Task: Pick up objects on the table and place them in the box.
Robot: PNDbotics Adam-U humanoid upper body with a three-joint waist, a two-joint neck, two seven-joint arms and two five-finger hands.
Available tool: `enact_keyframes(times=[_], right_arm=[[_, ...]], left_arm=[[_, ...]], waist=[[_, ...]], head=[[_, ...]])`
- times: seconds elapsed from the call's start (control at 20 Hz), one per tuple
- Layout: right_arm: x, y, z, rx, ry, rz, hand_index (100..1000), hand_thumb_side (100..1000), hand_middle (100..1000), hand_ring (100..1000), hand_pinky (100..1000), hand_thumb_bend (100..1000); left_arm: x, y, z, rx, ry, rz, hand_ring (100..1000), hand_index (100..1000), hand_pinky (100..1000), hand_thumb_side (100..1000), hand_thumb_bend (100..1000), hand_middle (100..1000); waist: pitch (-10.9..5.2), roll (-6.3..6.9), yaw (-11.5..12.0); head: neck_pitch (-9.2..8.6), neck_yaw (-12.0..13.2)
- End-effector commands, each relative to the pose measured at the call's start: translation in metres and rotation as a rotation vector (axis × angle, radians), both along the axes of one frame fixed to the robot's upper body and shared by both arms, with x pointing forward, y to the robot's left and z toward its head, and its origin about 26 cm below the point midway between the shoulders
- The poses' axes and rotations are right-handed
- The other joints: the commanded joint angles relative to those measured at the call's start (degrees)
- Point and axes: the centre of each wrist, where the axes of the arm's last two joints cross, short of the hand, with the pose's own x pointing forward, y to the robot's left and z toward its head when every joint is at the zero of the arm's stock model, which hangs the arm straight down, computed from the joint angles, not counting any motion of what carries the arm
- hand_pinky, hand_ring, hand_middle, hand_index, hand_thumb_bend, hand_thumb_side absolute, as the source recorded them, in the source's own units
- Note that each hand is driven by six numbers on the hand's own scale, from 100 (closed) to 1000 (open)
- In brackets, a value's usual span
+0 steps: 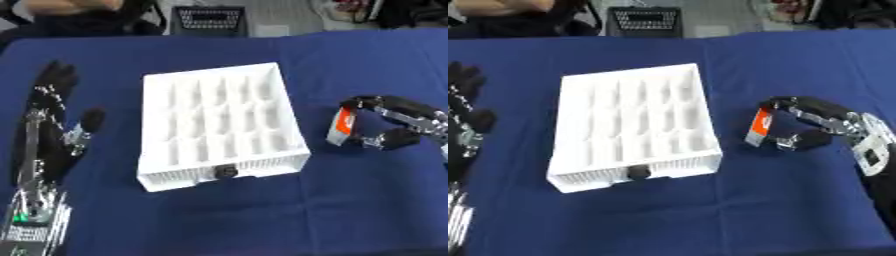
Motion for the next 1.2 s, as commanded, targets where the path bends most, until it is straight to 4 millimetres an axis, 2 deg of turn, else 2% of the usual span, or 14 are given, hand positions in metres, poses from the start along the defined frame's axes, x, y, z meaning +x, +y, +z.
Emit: enact_keyframes(times=[0.05, 0.4, 0.7, 0.95, 1.2], right_arm=[[0.001, -0.008, 0.016, -0.087, 0.017, 0.097, 997, 848, 895, 887, 862, 481], [0.004, -0.003, 0.018, -0.078, 0.008, 0.090, 996, 841, 891, 884, 857, 454], [0.010, 0.012, 0.019, -0.045, -0.034, 0.028, 988, 817, 869, 875, 840, 400], [0.012, 0.022, 0.014, -0.028, -0.057, -0.025, 985, 813, 862, 870, 832, 385], [0.012, 0.025, 0.009, -0.035, -0.056, -0.035, 984, 813, 860, 870, 830, 380]], left_arm=[[0.000, -0.001, 0.005, -0.002, -0.016, -0.010, 919, 1000, 1000, 654, 994, 882], [0.000, -0.001, 0.004, -0.002, -0.015, -0.012, 919, 1000, 1000, 655, 993, 882], [-0.001, -0.001, 0.003, -0.003, -0.012, -0.009, 919, 1000, 1000, 656, 992, 881], [-0.001, -0.001, 0.003, -0.005, -0.012, -0.009, 919, 1000, 1000, 656, 993, 881], [-0.001, -0.001, 0.002, -0.007, -0.011, -0.008, 920, 1000, 1000, 655, 993, 881]], waist=[[-0.98, -0.09, 0.0], [-0.98, -0.06, -0.1], [-1.05, 0.02, -0.2], [-1.06, -0.02, 0.0], [-1.08, -0.08, 0.1]], head=[[-0.60, -0.6], [-0.55, -0.6], [-0.57, -0.7], [-0.55, -0.7], [-0.47, -0.7]])
